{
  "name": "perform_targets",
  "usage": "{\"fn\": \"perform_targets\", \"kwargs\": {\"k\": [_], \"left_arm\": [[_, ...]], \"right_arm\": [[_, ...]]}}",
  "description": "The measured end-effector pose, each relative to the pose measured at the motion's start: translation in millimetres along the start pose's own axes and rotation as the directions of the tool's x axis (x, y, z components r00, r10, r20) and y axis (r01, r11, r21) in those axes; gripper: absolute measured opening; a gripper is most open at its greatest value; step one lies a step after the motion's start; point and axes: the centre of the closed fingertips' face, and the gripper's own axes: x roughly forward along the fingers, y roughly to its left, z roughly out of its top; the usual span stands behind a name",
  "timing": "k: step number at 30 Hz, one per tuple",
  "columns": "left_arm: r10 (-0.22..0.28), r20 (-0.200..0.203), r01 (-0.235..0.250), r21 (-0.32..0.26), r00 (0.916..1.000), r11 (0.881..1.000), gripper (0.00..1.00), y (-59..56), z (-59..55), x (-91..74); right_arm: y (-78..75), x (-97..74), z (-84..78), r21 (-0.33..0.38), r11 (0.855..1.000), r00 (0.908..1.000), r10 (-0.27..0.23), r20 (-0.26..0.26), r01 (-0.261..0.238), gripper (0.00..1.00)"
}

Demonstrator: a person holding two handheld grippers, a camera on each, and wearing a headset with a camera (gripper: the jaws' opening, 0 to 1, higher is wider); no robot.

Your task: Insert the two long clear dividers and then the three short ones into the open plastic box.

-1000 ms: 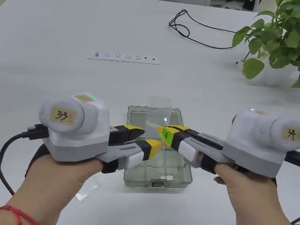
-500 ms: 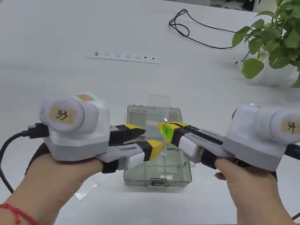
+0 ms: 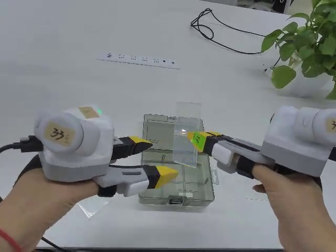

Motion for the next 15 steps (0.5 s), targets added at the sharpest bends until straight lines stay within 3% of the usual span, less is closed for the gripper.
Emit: {"fn": "perform_targets", "kwargs": {"k": [9,15], "left_arm": [[-0.019,-0.043,0.023,0.079,0.9989,0.997,0.70,5.6,-18.2,-8.0],[-0.032,-0.064,0.041,0.145,0.9975,0.989,0.85,6.8,-25.7,-10.2]], "right_arm": [[-24.3,-1.2,-3.2,0.062,0.994,0.9921,-0.089,-0.089,0.094,0.07],[-33.4,-1.1,-10.2,0.075,0.984,0.9746,-0.146,-0.170,0.160,0.07]]}}
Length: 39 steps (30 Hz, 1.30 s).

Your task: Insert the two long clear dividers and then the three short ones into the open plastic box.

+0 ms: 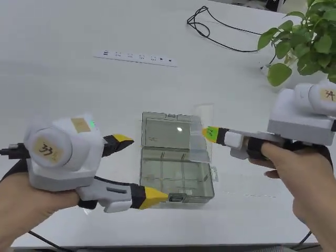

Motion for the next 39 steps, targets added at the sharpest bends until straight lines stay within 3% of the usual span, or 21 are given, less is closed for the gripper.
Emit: {"fn": "perform_targets", "kwargs": {"k": [5,8,13,18,27,39], "left_arm": [[-0.014,-0.005,0.015,0.007,0.9999,1.000,0.93,2.6,-6.7,-1.9],[-0.023,-0.007,0.024,0.014,0.9997,1.000,1.00,3.0,-10.0,-3.3],[-0.040,-0.024,0.040,0.028,0.9989,0.999,1.00,4.3,-17.9,-5.4],[-0.053,-0.035,0.054,0.029,0.9980,0.998,1.00,4.8,-23.1,-6.3],[-0.060,-0.020,0.061,0.019,0.9980,0.998,1.00,7.0,-23.2,-5.6],[-0.070,-0.011,0.070,0.011,0.9975,0.998,1.00,4.9,-21.6,-1.3]], "right_arm": [[-7.2,1.1,-5.5,0.017,0.999,0.9975,-0.044,-0.055,0.045,0.07],[-12.0,2.7,-13.3,0.022,0.997,0.9915,-0.077,-0.105,0.079,0.07],[-27.9,12.3,-27.8,0.042,0.990,0.9749,-0.123,-0.185,0.133,0.07],[-27.6,20.3,-40.9,0.074,0.985,0.9629,-0.138,-0.232,0.159,0.07],[-31.5,32.5,-72.3,0.128,0.974,0.9467,-0.143,-0.288,0.187,0.07],[-39.1,38.4,-82.7,0.152,0.966,0.9318,-0.147,-0.332,0.207,0.07]]}}
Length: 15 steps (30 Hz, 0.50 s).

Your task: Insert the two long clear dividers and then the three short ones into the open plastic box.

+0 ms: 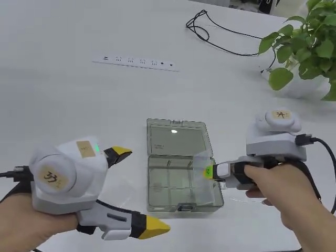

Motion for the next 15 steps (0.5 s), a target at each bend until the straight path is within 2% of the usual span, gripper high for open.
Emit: {"fn": "perform_targets", "kwargs": {"k": [2,15], "left_arm": [[-0.002,-0.002,0.002,-0.002,1.0000,1.000,1.00,-0.3,-0.1,0.6],[-0.005,-0.003,0.005,-0.015,1.0000,1.000,1.00,0.6,-0.7,2.7]], "right_arm": [[-5.1,2.9,0.2,-0.005,1.000,0.9999,-0.010,-0.004,0.010,0.07],[-10.5,7.7,0.4,-0.004,1.000,0.9995,-0.018,-0.025,0.018,0.07]]}}
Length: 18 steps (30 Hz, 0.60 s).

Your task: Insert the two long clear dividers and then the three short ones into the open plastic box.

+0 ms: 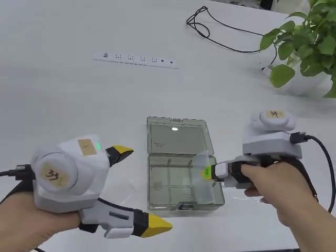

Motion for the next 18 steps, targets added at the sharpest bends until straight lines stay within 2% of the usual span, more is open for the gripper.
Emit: {"fn": "perform_targets", "kwargs": {"k": [5,18], "left_arm": [[-0.003,0.002,0.003,-0.002,1.0000,1.000,1.00,-0.3,1.2,1.3],[-0.007,0.008,0.007,-0.007,0.9999,1.000,1.00,0.8,2.5,2.5]], "right_arm": [[1.0,0.3,-0.8,0.001,1.000,1.0000,-0.001,0.002,0.001,0.07],[-1.3,4.3,0.3,-0.021,0.999,0.9990,-0.043,-0.011,0.042,0.06]]}}
